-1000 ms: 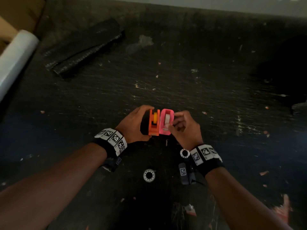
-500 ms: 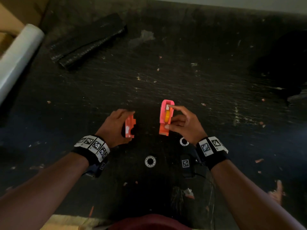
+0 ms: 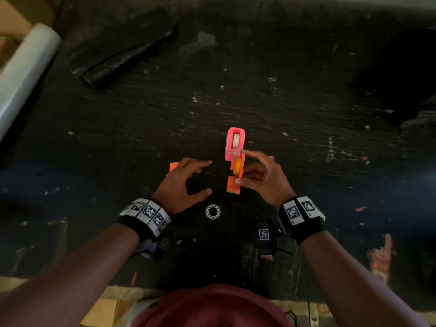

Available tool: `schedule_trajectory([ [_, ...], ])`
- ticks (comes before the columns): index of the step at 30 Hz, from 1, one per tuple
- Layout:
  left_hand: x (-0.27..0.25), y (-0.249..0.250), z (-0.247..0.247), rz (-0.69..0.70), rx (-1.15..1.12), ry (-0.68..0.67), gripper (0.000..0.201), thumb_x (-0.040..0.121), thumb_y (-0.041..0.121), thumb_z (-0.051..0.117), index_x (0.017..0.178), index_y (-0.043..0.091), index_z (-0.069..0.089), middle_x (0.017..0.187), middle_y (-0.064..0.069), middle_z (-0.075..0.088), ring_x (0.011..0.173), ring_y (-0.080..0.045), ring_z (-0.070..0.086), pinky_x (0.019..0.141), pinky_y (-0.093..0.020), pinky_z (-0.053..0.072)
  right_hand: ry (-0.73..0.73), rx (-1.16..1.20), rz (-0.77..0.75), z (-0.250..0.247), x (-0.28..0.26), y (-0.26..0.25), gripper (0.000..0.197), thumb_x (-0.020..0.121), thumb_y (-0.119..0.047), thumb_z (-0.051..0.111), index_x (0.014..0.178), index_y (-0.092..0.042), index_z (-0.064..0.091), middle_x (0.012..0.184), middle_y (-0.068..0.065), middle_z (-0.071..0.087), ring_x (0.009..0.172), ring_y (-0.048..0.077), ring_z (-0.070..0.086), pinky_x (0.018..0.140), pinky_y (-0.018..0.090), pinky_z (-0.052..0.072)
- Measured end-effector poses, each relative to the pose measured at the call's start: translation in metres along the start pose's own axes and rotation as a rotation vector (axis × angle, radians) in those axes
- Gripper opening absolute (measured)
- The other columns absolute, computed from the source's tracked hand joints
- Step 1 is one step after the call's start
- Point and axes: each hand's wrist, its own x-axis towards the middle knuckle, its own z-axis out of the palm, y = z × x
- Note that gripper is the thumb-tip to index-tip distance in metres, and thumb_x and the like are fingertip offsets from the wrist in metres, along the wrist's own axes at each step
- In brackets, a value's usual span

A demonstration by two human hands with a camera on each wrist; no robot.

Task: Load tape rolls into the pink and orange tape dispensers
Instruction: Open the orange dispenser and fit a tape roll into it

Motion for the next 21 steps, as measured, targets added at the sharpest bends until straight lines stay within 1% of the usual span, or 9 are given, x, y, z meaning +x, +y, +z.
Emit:
schedule_trajectory([
  [2,0.001,0.024,0.011,0.024,-0.185,0.069,0.063,0.086,0.031,0.078,0.144,0.027,0.054,0.133,0.003,0.057,0.119,-0.003,0.062,0.101,-0.031,0.055,-0.020,-0.012,0.000,0.004,-0.005,0.001,0.079,0.072,-0.002,0.087,0.140,-0.022,0.053,0.102,0.008,0.077,0.098,0.014,0.074,0.091,0.027,0.058],
  [4,0.006,0.039,0.019,0.050,-0.261,0.125,0.056,0.088,0.026,0.078,0.140,0.023,0.058,0.130,0.002,0.059,0.118,-0.004,0.064,0.101,-0.028,0.054,-0.031,-0.001,-0.003,0.009,-0.008,0.003,0.079,0.071,0.002,0.087,0.139,-0.018,0.053,0.100,0.009,0.077,0.095,0.014,0.075,0.089,0.027,0.058],
  [7,0.012,0.049,0.023,0.109,-0.266,0.102,0.051,0.085,0.018,0.081,0.133,0.021,0.064,0.126,0.003,0.064,0.119,-0.007,0.065,0.103,-0.028,0.052,-0.040,-0.018,-0.020,0.012,-0.011,0.005,0.077,0.071,0.004,0.086,0.139,-0.014,0.053,0.101,0.014,0.076,0.094,0.018,0.075,0.088,0.028,0.059],
  [9,0.013,0.050,0.022,0.096,-0.294,0.067,0.049,0.084,0.015,0.082,0.130,0.019,0.066,0.123,0.005,0.070,0.116,-0.005,0.067,0.103,-0.029,0.053,-0.038,-0.027,-0.020,0.011,-0.012,0.006,0.078,0.071,0.003,0.087,0.139,-0.014,0.053,0.100,0.015,0.076,0.094,0.018,0.075,0.088,0.029,0.059],
  [12,0.011,0.041,0.014,0.054,-0.293,0.091,0.047,0.081,0.012,0.084,0.125,0.020,0.068,0.116,0.006,0.073,0.107,-0.003,0.070,0.097,-0.020,0.053,-0.014,-0.031,0.006,0.004,-0.014,0.009,0.077,0.071,0.001,0.087,0.138,-0.019,0.054,0.098,0.014,0.076,0.096,0.021,0.075,0.091,0.034,0.059],
  [14,0.009,0.027,0.009,0.021,-0.137,0.103,0.049,0.078,0.015,0.085,0.124,0.025,0.067,0.114,0.006,0.068,0.101,-0.003,0.069,0.091,-0.015,0.053,0.016,-0.036,0.016,-0.004,-0.016,0.012,0.077,0.071,0.000,0.087,0.136,-0.024,0.055,0.098,0.011,0.077,0.097,0.021,0.075,0.093,0.035,0.059],
  [15,0.007,0.020,0.008,-0.010,-0.024,0.073,0.050,0.078,0.018,0.085,0.124,0.029,0.067,0.115,0.007,0.064,0.100,-0.003,0.068,0.090,-0.017,0.053,0.026,-0.040,0.020,-0.008,-0.017,0.013,0.076,0.072,0.000,0.087,0.136,-0.026,0.055,0.098,0.010,0.077,0.097,0.020,0.075,0.093,0.035,0.059],
  [18,0.002,0.000,0.015,-0.146,0.322,-0.131,0.049,0.082,0.027,0.079,0.128,0.037,0.063,0.125,0.008,0.059,0.111,-0.012,0.063,0.091,-0.031,0.054,0.035,-0.058,0.036,-0.016,-0.021,0.014,0.076,0.072,-0.003,0.087,0.137,-0.027,0.054,0.098,0.010,0.077,0.096,0.018,0.075,0.092,0.035,0.059],
  [21,0.000,-0.006,0.023,-0.217,0.473,-0.308,0.048,0.088,0.026,0.071,0.133,0.037,0.059,0.135,0.006,0.052,0.122,-0.019,0.060,0.093,-0.037,0.055,0.034,-0.076,0.039,-0.018,-0.024,0.017,0.077,0.072,-0.005,0.087,0.138,-0.026,0.054,0.098,0.009,0.077,0.095,0.017,0.075,0.091,0.033,0.059],
])
